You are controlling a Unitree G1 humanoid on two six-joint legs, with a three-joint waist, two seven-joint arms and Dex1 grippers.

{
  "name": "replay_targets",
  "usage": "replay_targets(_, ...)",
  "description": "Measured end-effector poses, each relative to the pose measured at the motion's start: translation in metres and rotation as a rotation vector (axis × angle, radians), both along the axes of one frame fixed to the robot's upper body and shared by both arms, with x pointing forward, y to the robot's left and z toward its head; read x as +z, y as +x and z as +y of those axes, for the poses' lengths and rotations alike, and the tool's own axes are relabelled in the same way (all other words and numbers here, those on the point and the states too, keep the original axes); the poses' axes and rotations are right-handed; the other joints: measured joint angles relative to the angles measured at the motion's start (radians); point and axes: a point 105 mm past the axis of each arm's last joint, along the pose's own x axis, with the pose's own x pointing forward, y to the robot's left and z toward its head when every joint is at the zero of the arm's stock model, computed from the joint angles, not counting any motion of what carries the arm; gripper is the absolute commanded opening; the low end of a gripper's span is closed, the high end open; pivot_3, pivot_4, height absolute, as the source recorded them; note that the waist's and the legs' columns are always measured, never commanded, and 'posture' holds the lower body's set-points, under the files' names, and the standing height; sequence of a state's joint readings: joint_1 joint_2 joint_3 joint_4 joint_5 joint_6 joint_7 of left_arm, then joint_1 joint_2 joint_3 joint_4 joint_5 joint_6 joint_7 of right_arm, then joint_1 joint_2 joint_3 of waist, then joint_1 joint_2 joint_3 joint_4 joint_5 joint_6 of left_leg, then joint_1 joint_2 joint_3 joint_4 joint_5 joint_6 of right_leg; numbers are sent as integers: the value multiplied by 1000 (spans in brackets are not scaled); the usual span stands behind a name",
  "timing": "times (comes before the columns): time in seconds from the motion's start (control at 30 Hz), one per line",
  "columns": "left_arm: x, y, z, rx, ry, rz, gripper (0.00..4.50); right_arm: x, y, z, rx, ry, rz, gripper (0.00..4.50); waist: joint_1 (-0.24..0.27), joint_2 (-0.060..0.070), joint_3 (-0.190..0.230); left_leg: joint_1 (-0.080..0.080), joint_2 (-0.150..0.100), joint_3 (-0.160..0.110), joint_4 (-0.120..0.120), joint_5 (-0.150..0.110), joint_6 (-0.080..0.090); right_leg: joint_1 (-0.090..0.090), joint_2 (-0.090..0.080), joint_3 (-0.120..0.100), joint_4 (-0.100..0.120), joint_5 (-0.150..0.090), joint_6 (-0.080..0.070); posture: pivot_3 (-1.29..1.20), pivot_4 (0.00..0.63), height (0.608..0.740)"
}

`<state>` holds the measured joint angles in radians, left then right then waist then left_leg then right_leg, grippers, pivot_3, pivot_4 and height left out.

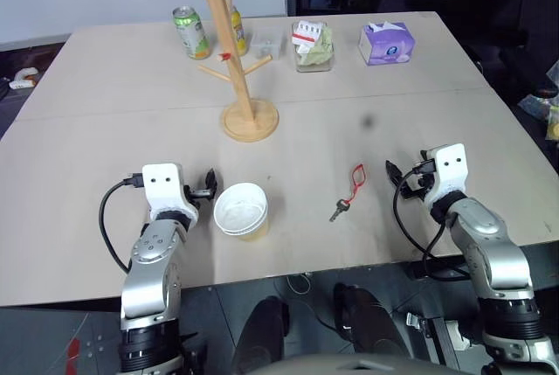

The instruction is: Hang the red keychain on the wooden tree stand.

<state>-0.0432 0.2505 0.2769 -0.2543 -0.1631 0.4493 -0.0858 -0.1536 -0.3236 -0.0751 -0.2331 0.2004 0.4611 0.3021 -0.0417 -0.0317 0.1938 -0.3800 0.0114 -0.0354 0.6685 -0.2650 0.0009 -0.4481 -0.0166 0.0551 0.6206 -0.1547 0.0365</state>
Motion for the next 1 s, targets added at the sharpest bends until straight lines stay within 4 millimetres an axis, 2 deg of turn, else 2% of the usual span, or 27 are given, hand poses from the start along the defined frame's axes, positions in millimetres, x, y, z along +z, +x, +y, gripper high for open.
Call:
replay_targets(0.1,0,0,0,-28,-25,13,4500,1,2,0,14,-6,1,4455,-1,0,0,0,0,0,0,0,0,0,0,0,0,0,0,0,150,740)
replay_targets(0.2,21,3,12,-174,-43,51,4500,14,12,-10,97,-77,-1,4455,-4,-1,2,0,0,0,1,0,0,-1,0,0,1,0,0,0,150,740)
replay_targets(0.23,48,3,22,-265,-21,57,4500,37,17,-13,182,-112,-36,4455,-5,-1,2,1,0,0,0,0,0,-1,1,0,1,0,0,0,150,740)
replay_targets(0.3,66,2,26,-335,-17,57,4500,55,19,-8,261,-111,-70,4455,-7,-1,2,1,1,0,-1,0,0,-1,1,-1,1,0,-1,0,150,740)
replay_targets(0.37,83,-1,24,-455,-21,105,4500,73,18,6,397,-99,-90,4455,-11,-1,2,0,1,-1,-2,0,0,-1,1,-2,-1,0,-1,0,150,740)
replay_targets(0.5,118,-18,18,-695,-46,232,4500,93,2,26,683,-89,-44,4455,-16,-3,4,-2,1,-2,-2,0,0,-2,0,-3,-3,0,0,0,150,740)
replay_targets(0.57,144,-26,7,-819,-12,250,4500,99,-13,34,815,-94,-7,4455,-14,-2,4,-3,0,-2,-2,0,0,-1,-1,-3,-5,-1,0,0,150,740)
replay_targets(0.63,160,-32,-4,-922,20,264,4500,101,-27,45,926,-98,22,4455,-15,-2,4,-3,0,-2,-2,0,1,-1,-1,-3,-6,-1,1,0,150,740)
replay_targets(0.73,165,-37,-19,-1041,39,306,4500,104,-44,58,1035,-80,43,4455,-16,-2,4,-3,0,-2,-2,0,1,-1,-1,-3,-5,-1,1,0,150,740)
replay_targets(0.9,139,-49,-39,-1216,130,470,4500,112,-68,75,1153,-79,33,4455,-21,-1,5,-2,1,-2,-2,0,1,-2,0,-3,-3,-1,0,0,150,740)
replay_targets(1.0,134,-49,-49,-1286,178,498,4500,116,-83,86,1218,-77,21,4455,-18,-1,5,-2,1,-2,-1,0,1,-2,0,-3,-3,-1,0,0,150,740)
